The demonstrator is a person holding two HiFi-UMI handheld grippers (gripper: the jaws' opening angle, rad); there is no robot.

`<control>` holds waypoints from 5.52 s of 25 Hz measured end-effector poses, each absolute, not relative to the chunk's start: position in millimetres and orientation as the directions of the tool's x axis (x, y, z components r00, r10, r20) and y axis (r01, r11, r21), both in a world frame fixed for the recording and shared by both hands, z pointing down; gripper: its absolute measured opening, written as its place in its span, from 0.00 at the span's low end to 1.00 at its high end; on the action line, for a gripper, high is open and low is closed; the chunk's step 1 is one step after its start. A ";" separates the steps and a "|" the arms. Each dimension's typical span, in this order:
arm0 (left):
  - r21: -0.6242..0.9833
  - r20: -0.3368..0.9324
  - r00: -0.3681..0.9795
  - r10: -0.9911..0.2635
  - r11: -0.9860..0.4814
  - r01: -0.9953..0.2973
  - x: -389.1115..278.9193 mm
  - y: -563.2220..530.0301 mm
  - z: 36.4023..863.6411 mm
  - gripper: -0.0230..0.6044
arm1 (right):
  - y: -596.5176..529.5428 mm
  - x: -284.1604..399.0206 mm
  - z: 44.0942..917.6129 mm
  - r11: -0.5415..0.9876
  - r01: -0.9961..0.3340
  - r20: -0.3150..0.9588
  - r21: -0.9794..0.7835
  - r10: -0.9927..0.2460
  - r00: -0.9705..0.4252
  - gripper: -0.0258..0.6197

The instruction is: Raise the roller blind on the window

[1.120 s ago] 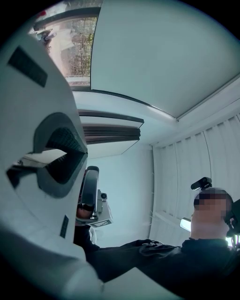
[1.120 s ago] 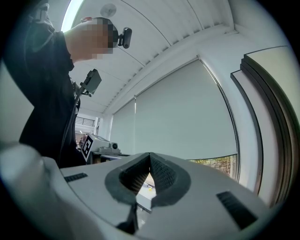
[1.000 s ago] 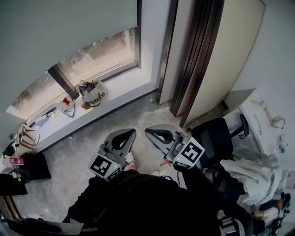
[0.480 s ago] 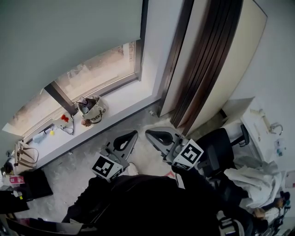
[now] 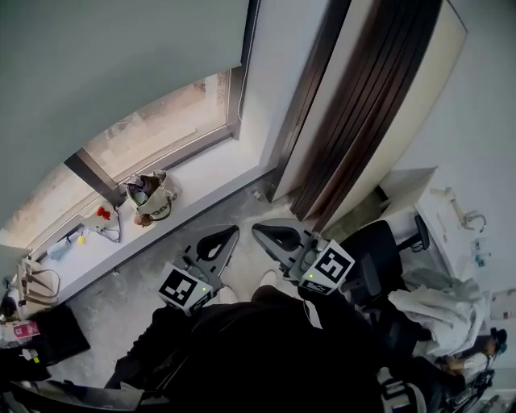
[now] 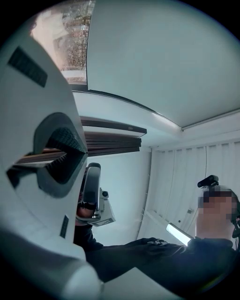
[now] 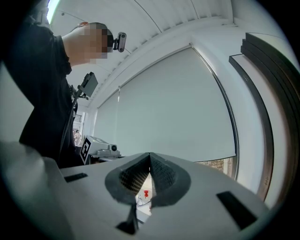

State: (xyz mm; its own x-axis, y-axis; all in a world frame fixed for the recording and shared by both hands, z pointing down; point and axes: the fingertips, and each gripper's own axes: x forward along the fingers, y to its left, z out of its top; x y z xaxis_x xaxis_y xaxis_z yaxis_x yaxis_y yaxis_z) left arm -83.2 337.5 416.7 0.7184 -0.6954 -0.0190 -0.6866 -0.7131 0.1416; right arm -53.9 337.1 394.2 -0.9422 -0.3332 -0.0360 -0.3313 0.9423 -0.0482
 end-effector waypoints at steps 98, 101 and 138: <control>0.000 -0.036 0.707 -0.706 -0.707 -0.707 -40.8 -414.3 339.3 0.34 | -246.4 -3.2 388.7 0.885 -0.455 -0.032 -0.100 -0.460 -0.887 0.05; 0.028 -0.053 0.702 -0.711 -0.703 -0.710 -41.7 -420.4 335.4 0.34 | -251.1 2.5 390.3 0.884 -0.457 -0.028 -0.101 -0.461 -0.887 0.05; 0.041 -0.041 0.764 -0.644 -0.765 -0.643 -32.3 -323.4 380.6 0.05 | -229.4 6.6 395.7 0.900 -0.418 -0.046 -0.128 -0.426 -0.904 0.05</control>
State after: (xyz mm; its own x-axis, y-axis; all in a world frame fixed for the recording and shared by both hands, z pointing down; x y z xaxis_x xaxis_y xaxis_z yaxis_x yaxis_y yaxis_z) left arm -32.3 -323.4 380.6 0.7635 -0.6445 -0.0405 -0.6432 -0.7646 0.0411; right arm 6.6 -229.4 395.7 -0.9036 -0.4259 -0.0464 -0.4175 0.8997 -0.1276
